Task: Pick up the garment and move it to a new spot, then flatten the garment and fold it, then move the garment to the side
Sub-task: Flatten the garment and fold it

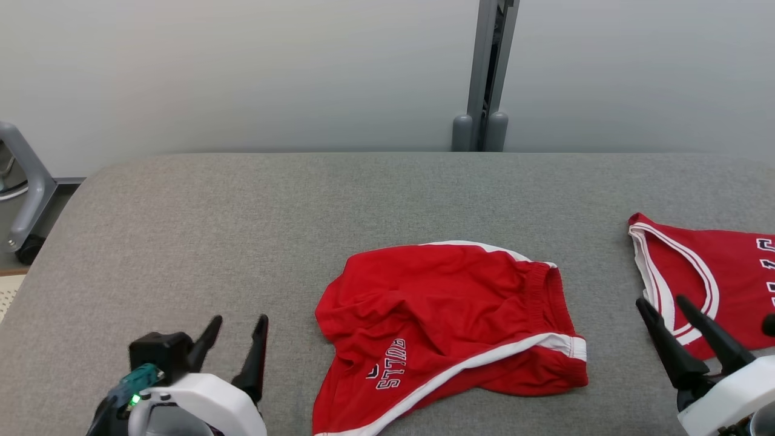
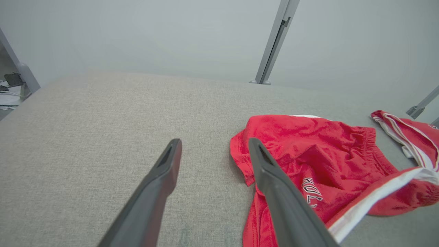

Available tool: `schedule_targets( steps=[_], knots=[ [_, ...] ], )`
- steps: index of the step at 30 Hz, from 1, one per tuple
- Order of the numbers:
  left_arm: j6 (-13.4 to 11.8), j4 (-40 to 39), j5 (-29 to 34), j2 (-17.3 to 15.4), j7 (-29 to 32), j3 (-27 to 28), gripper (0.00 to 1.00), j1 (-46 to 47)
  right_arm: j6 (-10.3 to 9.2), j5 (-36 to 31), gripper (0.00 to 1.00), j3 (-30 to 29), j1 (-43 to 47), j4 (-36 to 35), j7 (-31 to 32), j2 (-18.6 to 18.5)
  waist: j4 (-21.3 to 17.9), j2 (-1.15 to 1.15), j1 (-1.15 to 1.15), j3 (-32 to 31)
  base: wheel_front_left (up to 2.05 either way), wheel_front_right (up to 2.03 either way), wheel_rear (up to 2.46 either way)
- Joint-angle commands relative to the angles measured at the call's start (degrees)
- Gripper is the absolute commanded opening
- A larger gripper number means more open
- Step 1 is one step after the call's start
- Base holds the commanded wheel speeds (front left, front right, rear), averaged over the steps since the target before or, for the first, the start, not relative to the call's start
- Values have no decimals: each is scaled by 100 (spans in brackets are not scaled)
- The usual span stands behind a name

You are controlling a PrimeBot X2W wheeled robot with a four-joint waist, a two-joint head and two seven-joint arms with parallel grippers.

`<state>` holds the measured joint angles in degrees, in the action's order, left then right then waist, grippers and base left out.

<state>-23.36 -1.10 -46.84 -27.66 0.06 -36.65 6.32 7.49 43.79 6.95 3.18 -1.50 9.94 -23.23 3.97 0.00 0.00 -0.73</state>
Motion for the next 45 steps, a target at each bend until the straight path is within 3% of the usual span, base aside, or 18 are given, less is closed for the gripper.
schedule_targets(
  steps=[1, 8, 14, 17, 32, 45],
  knots=[
    [-49, -23, 54, 7, -235, 147, 100, -27, 1, -272, 100, -106, -47, -117, -334, 137, -37, 0, 0, -35, 0, 0, 0],
    [-22, -91, 206, 4, -1244, 621, 100, -211, 1, -1032, 100, -594, -122, -309, -1391, 834, -113, 0, 0, -201, 0, 0, 0],
    [15, -154, 413, 180, -1496, 980, 100, -439, 1, -1445, 100, -676, -36, -432, -1641, 1134, -131, 0, 0, -247, 0, 0, 0],
    [185, -114, 819, 421, -1526, 1297, 100, -644, 1, -1776, 100, -563, 196, -249, -1755, 1213, -142, 0, 0, -254, 0, 0, 0],
    [923, 270, 1935, 1174, -1529, 1991, 100, -1002, 1, -2041, 100, -416, 271, 95, -1906, 1201, -347, 0, 0, -181, 0, 0, 0],
    [1173, 264, 2112, 1368, -1525, 2177, 100, -1003, 1, -1903, 100, -483, 266, 56, -1785, 1288, -320, 0, 0, -178, 0, 0, 0]
  ],
)
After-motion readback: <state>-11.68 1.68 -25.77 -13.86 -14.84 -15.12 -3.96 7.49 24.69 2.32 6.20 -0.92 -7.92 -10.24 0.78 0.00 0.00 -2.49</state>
